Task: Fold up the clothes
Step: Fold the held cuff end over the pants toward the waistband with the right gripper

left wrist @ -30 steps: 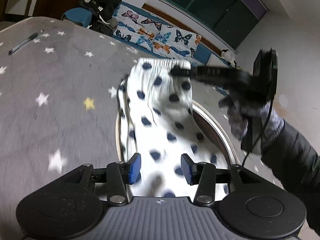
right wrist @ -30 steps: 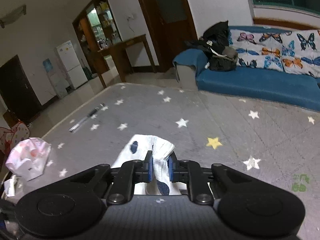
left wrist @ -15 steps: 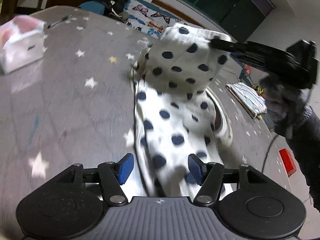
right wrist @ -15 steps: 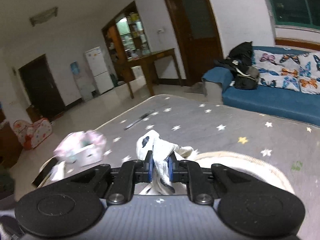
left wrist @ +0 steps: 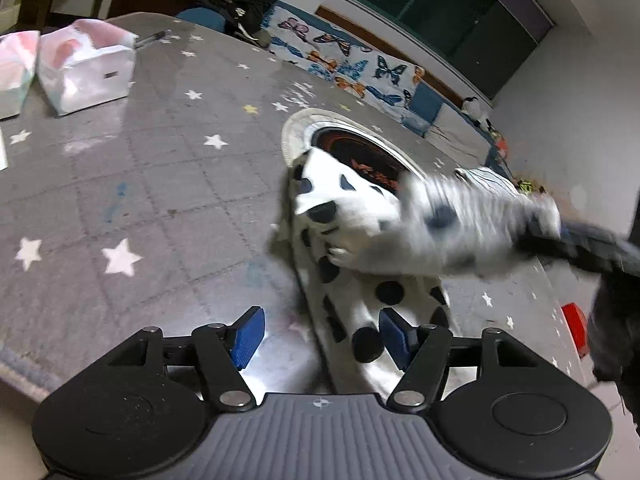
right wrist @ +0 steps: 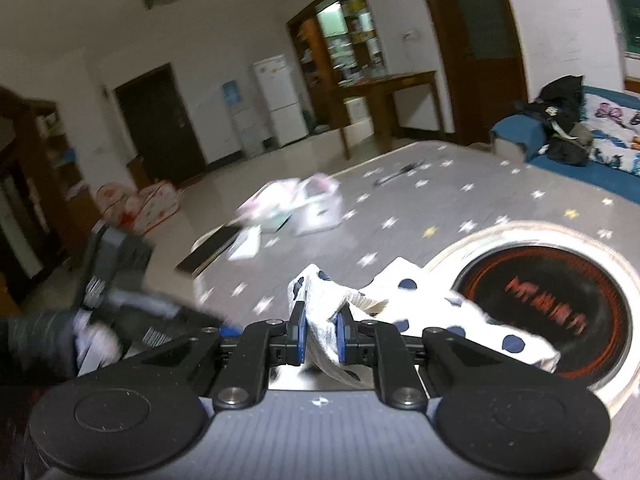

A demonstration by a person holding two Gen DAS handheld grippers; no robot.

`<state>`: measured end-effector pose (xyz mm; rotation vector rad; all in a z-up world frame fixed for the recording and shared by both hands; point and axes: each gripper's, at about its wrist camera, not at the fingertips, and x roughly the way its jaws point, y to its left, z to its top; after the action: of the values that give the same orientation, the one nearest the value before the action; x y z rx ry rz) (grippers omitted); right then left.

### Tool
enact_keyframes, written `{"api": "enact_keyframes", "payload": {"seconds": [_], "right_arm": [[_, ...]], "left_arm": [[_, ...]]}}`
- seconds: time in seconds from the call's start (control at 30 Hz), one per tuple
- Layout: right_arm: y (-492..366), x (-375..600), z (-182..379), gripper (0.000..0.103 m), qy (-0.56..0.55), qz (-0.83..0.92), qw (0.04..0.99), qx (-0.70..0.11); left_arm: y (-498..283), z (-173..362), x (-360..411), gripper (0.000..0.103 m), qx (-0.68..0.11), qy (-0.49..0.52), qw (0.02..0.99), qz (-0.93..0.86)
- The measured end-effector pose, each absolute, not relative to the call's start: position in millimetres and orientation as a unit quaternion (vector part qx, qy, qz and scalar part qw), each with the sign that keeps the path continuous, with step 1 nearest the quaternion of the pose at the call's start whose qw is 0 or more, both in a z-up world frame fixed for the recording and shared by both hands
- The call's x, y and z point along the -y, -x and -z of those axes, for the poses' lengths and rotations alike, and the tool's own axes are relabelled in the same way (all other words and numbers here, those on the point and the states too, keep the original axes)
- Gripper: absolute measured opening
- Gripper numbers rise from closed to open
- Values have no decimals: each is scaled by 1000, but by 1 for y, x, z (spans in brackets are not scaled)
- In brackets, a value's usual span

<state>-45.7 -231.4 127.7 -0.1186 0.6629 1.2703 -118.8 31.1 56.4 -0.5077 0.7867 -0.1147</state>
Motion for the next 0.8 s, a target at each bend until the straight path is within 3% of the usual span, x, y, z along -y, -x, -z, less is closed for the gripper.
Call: {"api": "enact_keyframes", "payload": {"seconds": [0.37,0.63,0.8], "right_arm": [[112,249,-89,16,224,-609,721,-246],[127,253,-88,19,243,-610,712,-250],[124,260,-98,24,216,-606,716,-271]], "left_arm": [[134,-73,-45,67,-344,240,907,35],[121,-99,-29,65,-300,215,924,102],[120,-87,-13,52,-318,213,912,147]]}}
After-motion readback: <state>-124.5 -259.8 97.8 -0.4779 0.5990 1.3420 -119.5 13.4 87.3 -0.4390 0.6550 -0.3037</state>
